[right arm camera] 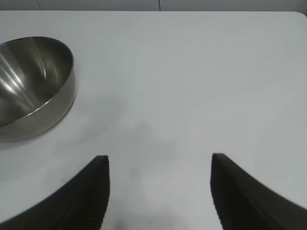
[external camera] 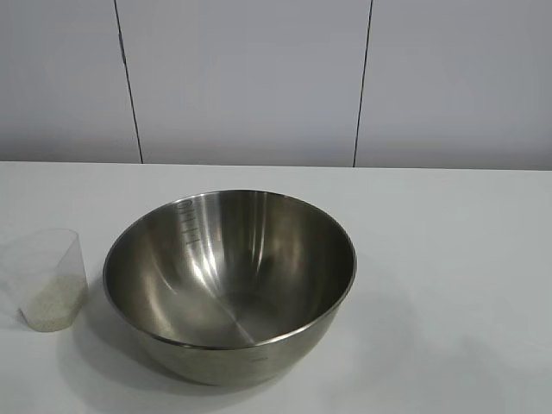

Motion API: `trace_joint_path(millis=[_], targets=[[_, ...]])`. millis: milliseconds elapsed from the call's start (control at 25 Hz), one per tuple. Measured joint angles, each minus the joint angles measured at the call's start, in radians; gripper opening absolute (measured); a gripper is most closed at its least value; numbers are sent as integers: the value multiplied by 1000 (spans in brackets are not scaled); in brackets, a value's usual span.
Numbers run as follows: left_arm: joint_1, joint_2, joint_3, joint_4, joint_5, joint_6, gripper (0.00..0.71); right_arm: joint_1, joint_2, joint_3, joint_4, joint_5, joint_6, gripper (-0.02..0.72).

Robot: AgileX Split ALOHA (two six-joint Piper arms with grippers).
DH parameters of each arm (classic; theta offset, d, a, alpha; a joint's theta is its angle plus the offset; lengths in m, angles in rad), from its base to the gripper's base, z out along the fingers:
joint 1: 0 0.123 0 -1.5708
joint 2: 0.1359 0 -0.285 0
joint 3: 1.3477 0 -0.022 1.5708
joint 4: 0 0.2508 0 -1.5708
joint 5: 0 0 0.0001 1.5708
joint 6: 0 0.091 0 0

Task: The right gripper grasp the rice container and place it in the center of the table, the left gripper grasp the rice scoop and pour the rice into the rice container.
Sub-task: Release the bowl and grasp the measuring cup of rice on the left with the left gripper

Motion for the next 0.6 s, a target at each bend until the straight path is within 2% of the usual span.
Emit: trace_joint_path(millis=[120,240,320,440,520,600], targets=[[0,93,22,196,-102,-110,463,0,0,0,0,0,0,419],[-1,246,24,299,-219,-152,456,0,0,0,0,0,0,419],[-1,360,24,316,-302,-159,456,0,0,0,0,0,0,419],[-1,543,24,319,-490,-143,454,0,0,0,0,0,0,419],[-1,676,22,297,-628,-113,454,0,0,0,0,0,0,419],[-1,796,16,257,-714,-88,454,0,0,0,0,0,0,419]])
